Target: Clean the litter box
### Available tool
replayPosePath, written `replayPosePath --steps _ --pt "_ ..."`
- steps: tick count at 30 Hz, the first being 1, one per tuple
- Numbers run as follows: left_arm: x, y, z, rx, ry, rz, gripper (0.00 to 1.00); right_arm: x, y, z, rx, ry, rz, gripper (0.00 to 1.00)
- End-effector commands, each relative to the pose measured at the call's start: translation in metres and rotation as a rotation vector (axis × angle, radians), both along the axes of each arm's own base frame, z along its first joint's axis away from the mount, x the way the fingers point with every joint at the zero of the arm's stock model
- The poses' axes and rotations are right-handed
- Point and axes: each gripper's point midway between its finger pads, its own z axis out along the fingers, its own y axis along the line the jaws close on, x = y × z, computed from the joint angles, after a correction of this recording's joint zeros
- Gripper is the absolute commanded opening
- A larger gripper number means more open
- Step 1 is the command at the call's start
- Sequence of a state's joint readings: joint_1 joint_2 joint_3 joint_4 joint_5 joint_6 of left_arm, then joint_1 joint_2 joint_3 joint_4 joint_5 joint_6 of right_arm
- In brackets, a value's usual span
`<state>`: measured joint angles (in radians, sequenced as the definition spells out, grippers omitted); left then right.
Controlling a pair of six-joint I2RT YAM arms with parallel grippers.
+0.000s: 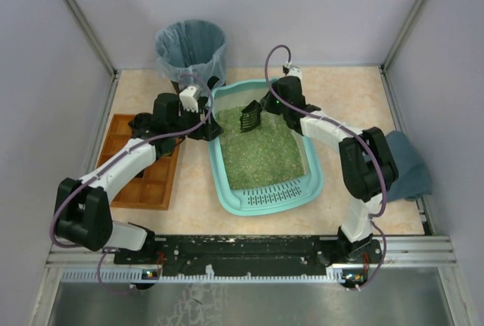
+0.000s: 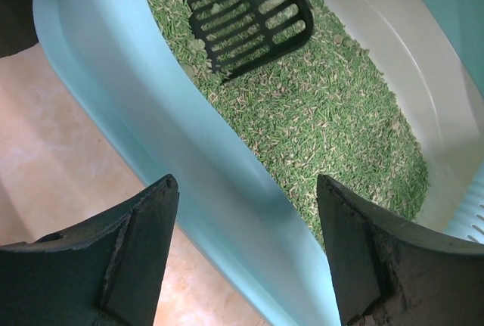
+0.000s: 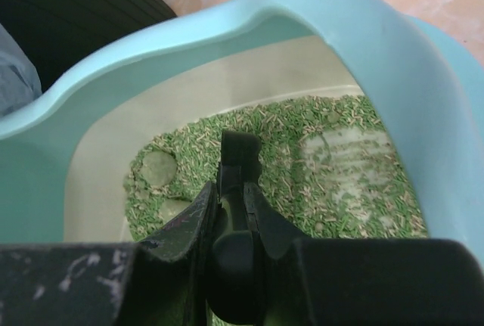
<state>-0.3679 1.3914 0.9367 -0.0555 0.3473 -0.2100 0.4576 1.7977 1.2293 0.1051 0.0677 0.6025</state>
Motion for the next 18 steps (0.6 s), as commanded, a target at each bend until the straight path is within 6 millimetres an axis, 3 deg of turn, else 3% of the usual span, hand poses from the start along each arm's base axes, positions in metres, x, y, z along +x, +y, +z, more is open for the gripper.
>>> replayPosePath --steps 1,9,14,18 --pt "0.001 -0.008 0.008 0.017 -0.025 -0.037 0.79 0.009 0.013 -0.003 0.035 0.038 0.009 0.00" --pt "0.000 -0.013 0.000 0.049 -0.004 -0.048 0.78 -0.012 0.043 -0.040 0.135 0.202 0.086 0.00" --pt "0.000 -0.013 0.000 0.051 -0.002 -0.050 0.78 -0.036 0.074 -0.046 0.200 0.230 0.146 0.00" --pt "0.000 -0.013 0.000 0.054 -0.005 -0.048 0.78 -0.046 0.084 -0.046 0.264 0.251 0.154 0.00"
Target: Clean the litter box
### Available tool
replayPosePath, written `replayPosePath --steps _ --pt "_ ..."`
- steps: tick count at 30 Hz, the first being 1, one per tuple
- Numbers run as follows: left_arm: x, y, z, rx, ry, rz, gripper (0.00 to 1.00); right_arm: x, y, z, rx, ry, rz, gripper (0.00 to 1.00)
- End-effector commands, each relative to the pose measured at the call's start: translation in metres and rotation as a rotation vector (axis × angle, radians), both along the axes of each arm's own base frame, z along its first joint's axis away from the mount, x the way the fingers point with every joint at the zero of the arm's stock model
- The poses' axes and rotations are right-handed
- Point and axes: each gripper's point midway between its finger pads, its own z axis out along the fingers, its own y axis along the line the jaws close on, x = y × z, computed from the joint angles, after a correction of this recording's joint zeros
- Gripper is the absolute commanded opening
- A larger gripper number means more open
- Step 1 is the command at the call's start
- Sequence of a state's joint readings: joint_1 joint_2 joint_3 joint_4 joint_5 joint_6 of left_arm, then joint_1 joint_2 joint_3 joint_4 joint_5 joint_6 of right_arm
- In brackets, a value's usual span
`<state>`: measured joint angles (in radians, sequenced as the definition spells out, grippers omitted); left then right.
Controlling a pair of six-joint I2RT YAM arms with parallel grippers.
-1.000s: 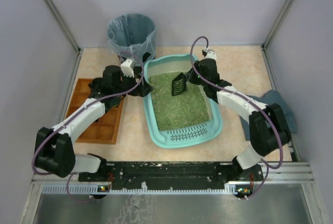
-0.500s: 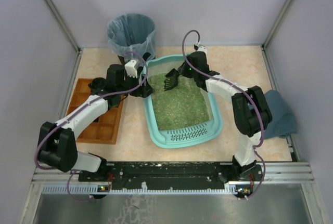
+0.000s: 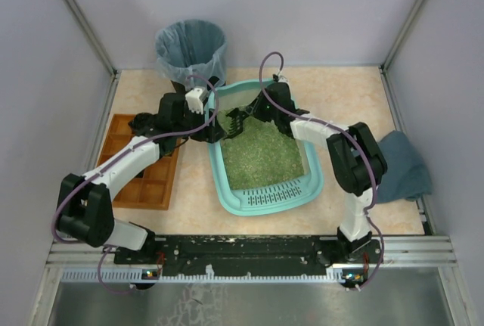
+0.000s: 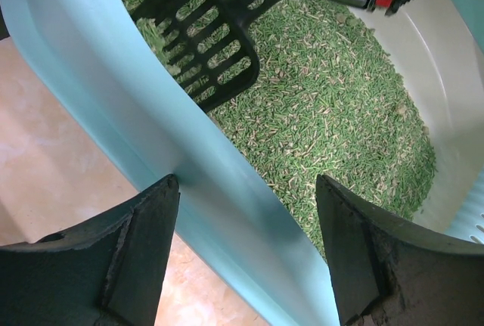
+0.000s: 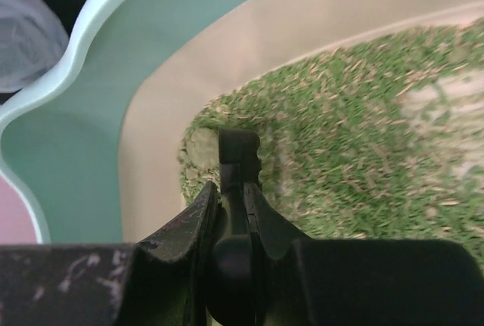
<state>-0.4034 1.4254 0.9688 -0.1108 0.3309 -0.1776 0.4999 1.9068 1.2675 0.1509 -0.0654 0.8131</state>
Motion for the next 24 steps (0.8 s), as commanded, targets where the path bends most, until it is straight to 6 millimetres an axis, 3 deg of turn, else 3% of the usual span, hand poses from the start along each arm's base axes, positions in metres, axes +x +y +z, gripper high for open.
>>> replayPosePath --steps 1,16,24 --pt "0.005 -0.003 0.010 0.006 -0.032 -0.012 0.78 -0.036 0.029 -0.022 0.065 0.110 0.088 0.00" --pt "0.004 -0.003 0.014 0.004 -0.048 -0.010 0.79 -0.025 -0.035 0.029 0.117 0.021 -0.062 0.00" --pt "0.005 -0.001 0.015 0.009 -0.059 -0.002 0.79 -0.026 -0.053 0.044 0.155 0.000 -0.082 0.00"
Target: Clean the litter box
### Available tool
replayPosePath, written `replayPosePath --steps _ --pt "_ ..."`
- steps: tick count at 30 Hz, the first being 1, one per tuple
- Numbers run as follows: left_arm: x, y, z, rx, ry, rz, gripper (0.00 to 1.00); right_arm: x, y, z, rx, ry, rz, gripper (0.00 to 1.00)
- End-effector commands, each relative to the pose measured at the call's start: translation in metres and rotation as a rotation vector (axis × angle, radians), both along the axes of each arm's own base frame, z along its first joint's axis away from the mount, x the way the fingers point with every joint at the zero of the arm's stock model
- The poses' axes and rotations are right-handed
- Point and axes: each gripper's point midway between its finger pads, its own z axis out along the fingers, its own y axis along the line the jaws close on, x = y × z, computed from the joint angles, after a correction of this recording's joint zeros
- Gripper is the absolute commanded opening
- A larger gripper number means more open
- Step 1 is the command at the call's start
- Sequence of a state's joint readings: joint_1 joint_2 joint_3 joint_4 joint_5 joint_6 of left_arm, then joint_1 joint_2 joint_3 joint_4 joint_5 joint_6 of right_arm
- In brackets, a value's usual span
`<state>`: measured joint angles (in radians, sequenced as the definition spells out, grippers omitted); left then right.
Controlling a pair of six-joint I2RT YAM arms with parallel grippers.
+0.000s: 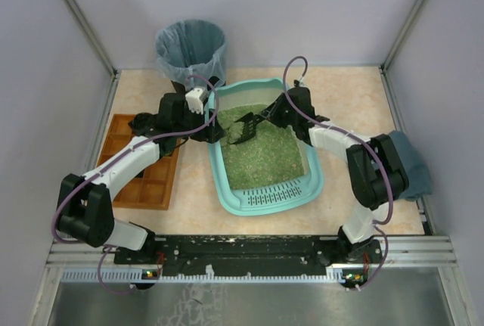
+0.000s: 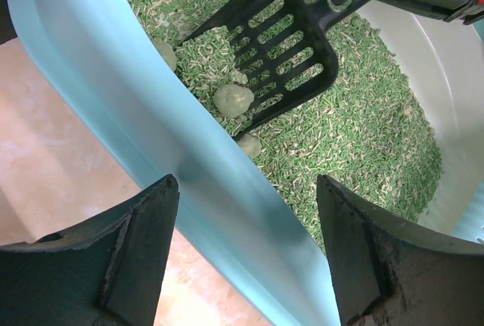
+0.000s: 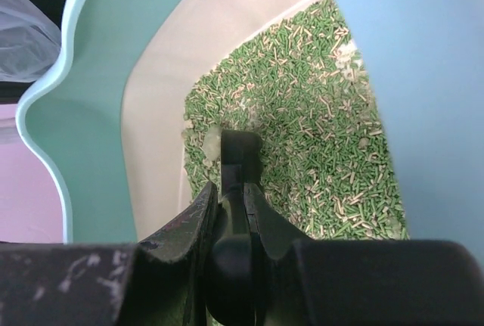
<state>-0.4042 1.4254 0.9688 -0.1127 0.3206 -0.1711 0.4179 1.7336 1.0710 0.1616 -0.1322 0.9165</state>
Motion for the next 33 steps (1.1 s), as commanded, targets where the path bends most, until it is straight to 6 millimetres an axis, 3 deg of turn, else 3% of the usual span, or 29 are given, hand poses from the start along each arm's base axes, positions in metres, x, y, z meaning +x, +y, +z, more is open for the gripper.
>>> replayPosePath --steps 1,9,16,19,27,29,33 --pt "0.004 -0.002 0.016 0.001 -0.055 -0.006 0.79 0.002 -0.009 0.042 0.058 -0.089 -0.019 0.00" --pt "0.005 0.000 0.019 0.002 -0.066 0.001 0.79 -0.008 -0.021 0.065 0.150 -0.130 -0.031 0.00" --pt "0.007 0.012 0.035 0.005 -0.142 0.063 0.80 -0.024 -0.030 0.092 0.204 -0.178 -0.032 0.00" --pt "0.007 0.017 0.045 -0.002 -0.182 0.094 0.81 -0.032 -0.044 0.102 0.217 -0.198 -0.054 0.00" --pt "0.007 0.028 0.057 -0.011 -0.237 0.152 0.84 -0.047 -0.103 0.108 0.384 -0.216 -0.188 0.00" --pt "0.008 0.028 0.057 -0.010 -0.236 0.154 0.84 -0.049 -0.105 0.109 0.426 -0.211 -0.175 0.00" --pt "0.008 0.027 0.056 -0.010 -0.234 0.150 0.84 -0.056 -0.086 0.115 0.469 -0.211 -0.051 0.00"
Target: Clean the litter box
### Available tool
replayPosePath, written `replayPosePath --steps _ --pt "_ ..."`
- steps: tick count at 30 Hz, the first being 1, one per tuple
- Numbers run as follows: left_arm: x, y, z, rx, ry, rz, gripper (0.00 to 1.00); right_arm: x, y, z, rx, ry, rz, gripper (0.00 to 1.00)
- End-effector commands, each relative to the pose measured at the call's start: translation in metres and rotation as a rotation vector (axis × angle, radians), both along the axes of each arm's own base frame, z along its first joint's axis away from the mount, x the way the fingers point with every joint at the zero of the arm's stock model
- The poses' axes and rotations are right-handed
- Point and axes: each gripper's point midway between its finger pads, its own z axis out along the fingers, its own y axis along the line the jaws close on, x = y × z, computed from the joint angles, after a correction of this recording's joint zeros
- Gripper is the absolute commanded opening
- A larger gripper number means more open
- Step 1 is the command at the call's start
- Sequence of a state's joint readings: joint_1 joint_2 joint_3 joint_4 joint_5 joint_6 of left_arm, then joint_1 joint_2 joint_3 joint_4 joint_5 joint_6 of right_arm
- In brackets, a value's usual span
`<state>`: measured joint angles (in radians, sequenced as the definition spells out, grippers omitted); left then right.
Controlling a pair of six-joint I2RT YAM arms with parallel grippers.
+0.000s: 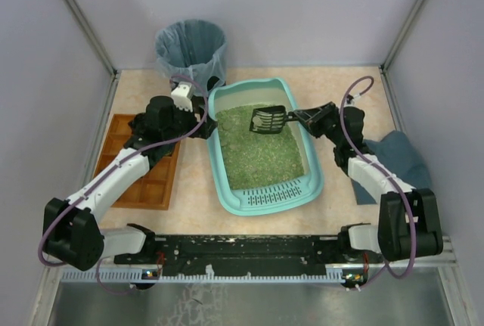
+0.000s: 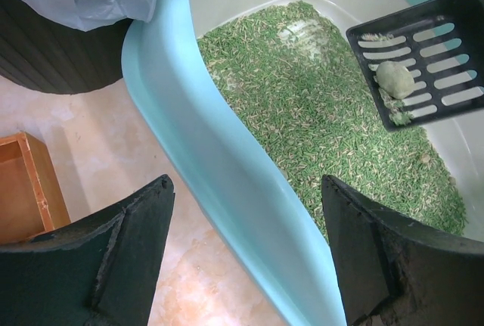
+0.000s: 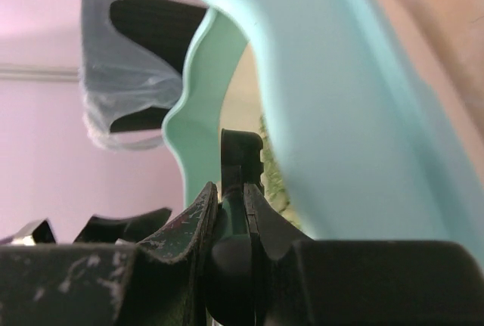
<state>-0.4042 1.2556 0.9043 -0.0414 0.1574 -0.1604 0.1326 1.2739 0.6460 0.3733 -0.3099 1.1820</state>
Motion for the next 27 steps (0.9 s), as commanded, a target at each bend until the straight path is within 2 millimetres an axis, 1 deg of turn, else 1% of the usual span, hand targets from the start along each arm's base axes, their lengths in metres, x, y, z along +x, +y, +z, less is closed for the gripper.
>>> replayPosePath --steps 1,4,5,7,9,10,11,13,14,15,17,18,19,20,21,22,23,24,25,27 --pt "0.002 -0.001 0.009 -0.014 -0.036 0.007 0.84 -0.006 0.023 0.048 0.099 -0.160 0.148 0.00" --pt "0.002 0.000 0.010 -0.012 -0.039 0.010 0.84 -0.001 -0.001 0.037 0.096 -0.136 0.051 0.00" --pt "0.002 0.000 0.010 -0.011 -0.040 0.012 0.84 -0.001 -0.004 0.036 0.109 -0.137 0.031 0.00" --pt "0.002 0.001 0.011 -0.010 -0.042 0.016 0.84 -0.006 0.010 0.046 0.125 -0.177 0.078 0.00" --pt "0.003 0.003 0.011 -0.007 -0.042 0.029 0.84 -0.013 0.032 0.057 0.116 -0.228 0.151 0.00" --pt "0.004 0.006 0.011 -0.003 -0.043 0.040 0.84 -0.014 0.035 0.060 0.102 -0.252 0.174 0.00" --pt "0.004 0.008 0.011 -0.001 -0.044 0.051 0.84 -0.012 0.031 0.058 0.089 -0.256 0.167 0.00" --pt "0.004 0.012 0.012 0.003 -0.052 0.068 0.84 -0.007 0.008 0.038 0.099 -0.187 0.075 0.00" --pt "0.004 0.014 0.013 0.003 -0.059 0.075 0.84 -0.006 0.001 0.033 0.118 -0.170 0.034 0.00" --pt "0.004 0.015 0.013 0.003 -0.063 0.081 0.84 -0.005 0.000 0.034 0.130 -0.175 0.026 0.00" --pt "0.004 0.016 0.014 0.000 -0.070 0.083 0.85 -0.008 0.020 0.047 0.127 -0.217 0.111 0.00" --pt "0.004 0.015 0.014 -0.001 -0.069 0.082 0.85 -0.009 0.032 0.051 0.113 -0.235 0.163 0.00" --pt "0.005 0.016 0.014 -0.001 -0.067 0.085 0.85 -0.012 0.040 0.052 0.101 -0.248 0.210 0.00" --pt "0.006 0.016 0.013 0.001 -0.065 0.086 0.85 -0.011 0.038 0.051 0.096 -0.253 0.214 0.00" --pt "0.006 0.016 0.013 0.003 -0.061 0.086 0.85 -0.009 0.029 0.047 0.100 -0.245 0.182 0.00" --pt "0.005 0.016 0.012 0.006 -0.056 0.087 0.85 -0.007 0.015 0.042 0.122 -0.224 0.123 0.00" --pt "0.006 0.018 0.013 0.005 -0.057 0.094 0.85 -0.008 0.008 0.037 0.152 -0.208 0.078 0.00" --pt "0.005 0.018 0.013 0.002 -0.062 0.094 0.85 -0.010 0.010 0.040 0.171 -0.223 0.077 0.00" --pt "0.005 0.018 0.013 -0.001 -0.065 0.096 0.85 -0.013 0.020 0.044 0.165 -0.243 0.120 0.00" --pt "0.005 0.016 0.013 -0.005 -0.062 0.089 0.85 -0.019 0.049 0.053 0.120 -0.287 0.236 0.00"
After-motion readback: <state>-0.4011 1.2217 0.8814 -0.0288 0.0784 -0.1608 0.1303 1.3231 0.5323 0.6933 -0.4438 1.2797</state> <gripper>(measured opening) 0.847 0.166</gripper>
